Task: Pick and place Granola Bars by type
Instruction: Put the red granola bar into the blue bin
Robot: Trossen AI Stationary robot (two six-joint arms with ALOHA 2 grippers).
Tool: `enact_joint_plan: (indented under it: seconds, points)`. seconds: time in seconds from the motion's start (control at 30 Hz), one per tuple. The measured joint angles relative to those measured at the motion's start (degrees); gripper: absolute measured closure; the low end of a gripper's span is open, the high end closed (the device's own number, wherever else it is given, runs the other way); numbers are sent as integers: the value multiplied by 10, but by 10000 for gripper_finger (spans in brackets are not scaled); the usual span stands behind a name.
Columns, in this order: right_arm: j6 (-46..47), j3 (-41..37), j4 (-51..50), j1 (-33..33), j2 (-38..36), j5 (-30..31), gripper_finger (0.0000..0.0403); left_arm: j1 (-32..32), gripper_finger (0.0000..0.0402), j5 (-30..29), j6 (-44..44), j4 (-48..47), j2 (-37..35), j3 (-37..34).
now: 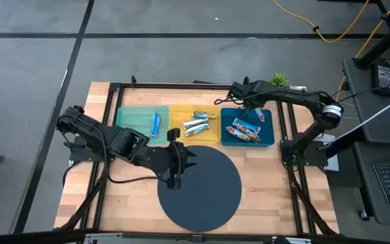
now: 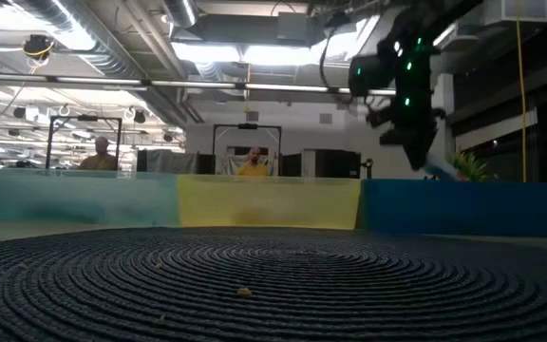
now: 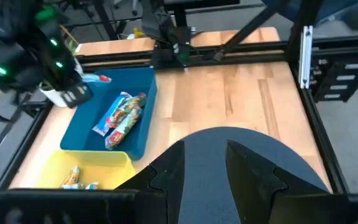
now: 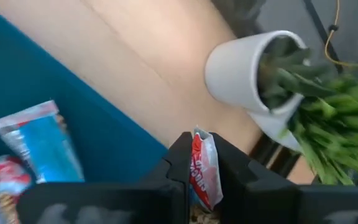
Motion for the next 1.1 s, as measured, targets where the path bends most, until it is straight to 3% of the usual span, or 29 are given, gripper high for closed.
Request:
enact_joint_plan:
  seconds: [0.43,1.1]
  points:
    - [-85,-61,51,-17,84,34,355,10,294,-24,-21,-2,-10,0]
    - [-54,-66,23,69,69,34,350,10,298,-44,-16,-2,-10,0]
